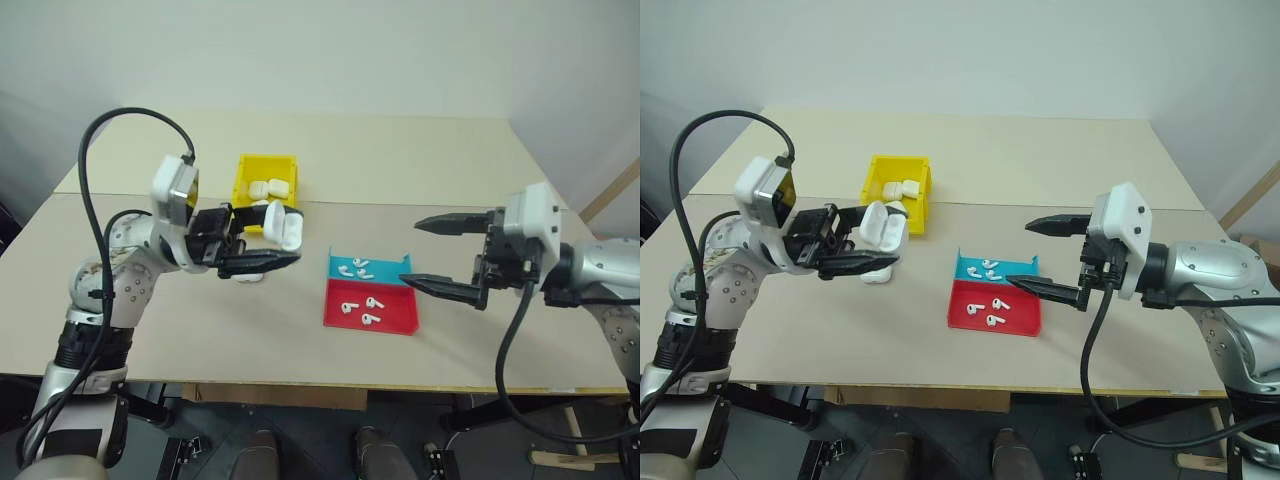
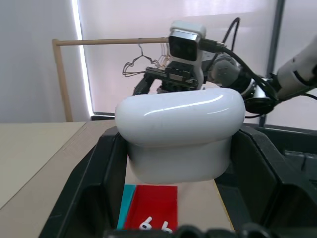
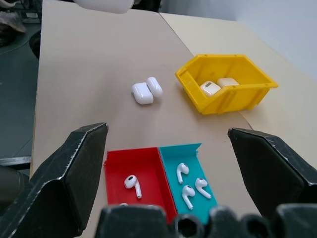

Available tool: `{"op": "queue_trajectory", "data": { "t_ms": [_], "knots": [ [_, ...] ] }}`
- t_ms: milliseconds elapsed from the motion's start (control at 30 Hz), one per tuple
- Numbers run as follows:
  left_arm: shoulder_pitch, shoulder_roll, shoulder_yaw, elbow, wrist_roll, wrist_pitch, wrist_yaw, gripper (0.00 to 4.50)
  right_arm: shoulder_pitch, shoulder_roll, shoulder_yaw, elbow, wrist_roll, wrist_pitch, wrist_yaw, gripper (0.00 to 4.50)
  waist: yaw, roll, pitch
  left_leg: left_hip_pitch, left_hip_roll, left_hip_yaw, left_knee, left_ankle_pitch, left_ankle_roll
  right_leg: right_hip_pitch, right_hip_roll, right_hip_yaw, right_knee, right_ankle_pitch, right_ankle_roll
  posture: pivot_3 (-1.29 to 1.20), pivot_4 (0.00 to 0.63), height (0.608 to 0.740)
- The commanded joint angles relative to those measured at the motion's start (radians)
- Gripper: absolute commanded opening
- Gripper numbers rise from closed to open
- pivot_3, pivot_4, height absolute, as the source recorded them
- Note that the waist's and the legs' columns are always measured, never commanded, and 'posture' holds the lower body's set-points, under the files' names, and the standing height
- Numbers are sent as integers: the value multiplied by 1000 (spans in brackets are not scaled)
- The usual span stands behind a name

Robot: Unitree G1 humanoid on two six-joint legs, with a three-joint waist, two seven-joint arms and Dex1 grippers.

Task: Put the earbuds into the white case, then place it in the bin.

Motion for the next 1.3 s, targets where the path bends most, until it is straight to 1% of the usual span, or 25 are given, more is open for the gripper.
{"op": "queue_trajectory", "data": {
  "t_ms": [33,100,200,267,367,467,533,567,633,833,1133,1300],
  "knots": [
    [15,-28,49,-23,-6,-22,-34,2803,-52,-40,35,-2,-16,42,25,4500,1,0,0,0,0,0,0,0,0,0,0,0,0,0,0,0,150,740],
    [22,-42,58,-26,3,-31,-46,2803,-86,-78,80,-8,-37,78,47,4500,0,0,0,0,0,0,0,0,0,0,0,0,0,0,0,0,150,740],
    [27,-67,66,-26,17,-50,-53,2803,-166,-139,183,-23,-86,145,88,4500,0,0,0,-1,0,0,0,0,0,-1,0,0,0,0,0,0,150,740],
    [30,-80,60,-36,32,-58,-53,2803,-235,-148,253,-19,-105,199,110,4500,1,1,0,-1,0,0,0,0,0,-2,0,0,0,0,0,0,150,740],
    [48,-88,57,-64,37,-48,-58,2803,-337,-132,369,-11,-150,264,140,4500,-4,1,0,-2,1,0,1,0,0,-3,0,0,0,0,0,0,150,740],
    [60,-83,57,-72,46,-41,-68,2803,-389,-108,474,-2,-215,291,156,3919,-5,1,0,-3,1,0,0,0,0,-4,1,0,1,0,0,0,150,740],
    [66,-80,57,-73,52,-42,-80,2803,-412,-92,530,10,-253,312,165,3261,-5,1,0,-5,1,0,1,0,0,-7,1,0,1,0,0,0,150,740],
    [68,-79,58,-74,50,-35,-81,2803,-422,-83,560,17,-283,318,164,2814,-5,1,0,-6,1,0,1,0,0,-8,1,0,2,0,0,0,150,740],
    [70,-69,44,-71,70,-40,-99,2803,-457,-56,618,29,-325,357,158,2166,-4,1,0,-11,1,0,2,0,0,-14,1,0,4,0,-1,0,150,740],
    [82,-86,31,-85,80,-30,-108,2803,-550,17,775,54,-436,470,148,2166,-5,1,0,-12,1,0,2,0,0,-15,1,0,5,1,-1,0,150,740],
    [83,-86,41,-127,68,4,-95,2803,-580,88,951,104,-594,479,141,2166,-8,1,0,-11,1,0,2,0,0,-15,1,0,5,1,-1,0,150,740],
    [95,-86,45,-146,64,8,-84,2803,-584,114,969,130,-633,475,152,2166,-13,1,0,-11,1,0,2,0,0,-15,1,0,6,1,-1,0,150,740]
  ]
}}
